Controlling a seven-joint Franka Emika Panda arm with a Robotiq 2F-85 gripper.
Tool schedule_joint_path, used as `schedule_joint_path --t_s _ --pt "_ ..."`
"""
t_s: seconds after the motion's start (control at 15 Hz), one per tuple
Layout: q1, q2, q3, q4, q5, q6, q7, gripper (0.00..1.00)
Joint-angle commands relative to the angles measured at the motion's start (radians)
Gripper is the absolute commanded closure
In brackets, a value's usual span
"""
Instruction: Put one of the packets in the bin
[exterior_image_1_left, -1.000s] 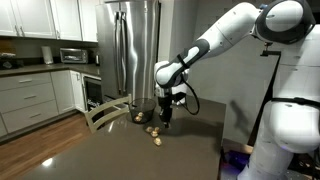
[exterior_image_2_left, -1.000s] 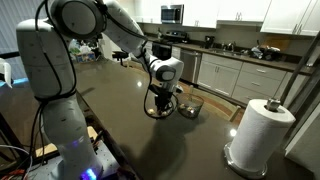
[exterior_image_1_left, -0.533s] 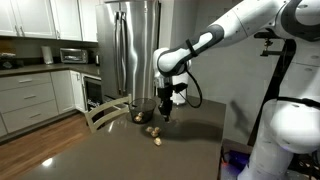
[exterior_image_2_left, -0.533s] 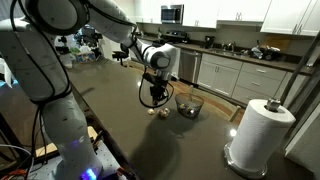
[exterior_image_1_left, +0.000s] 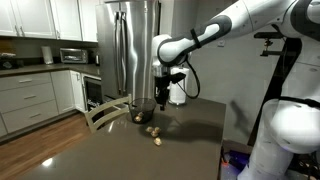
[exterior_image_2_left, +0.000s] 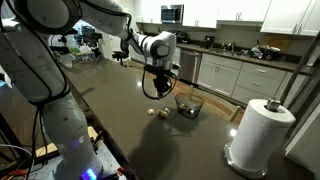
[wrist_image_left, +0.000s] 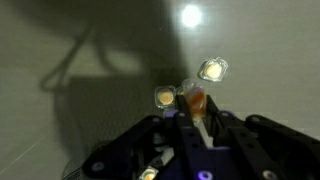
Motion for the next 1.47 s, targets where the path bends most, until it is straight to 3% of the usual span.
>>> schedule_joint_path --t_s 0.0,0.8,1.4 --pt "0.000 -0.003 0.007 0.056 -0.060 -0.009 0.051 0.95" --pt "-0.005 0.051 0.000 0.151 -0.099 0.157 0.067 0.95" --pt "-0.011 0.102 -0.014 0.191 -0.137 0.211 0.094 0.95"
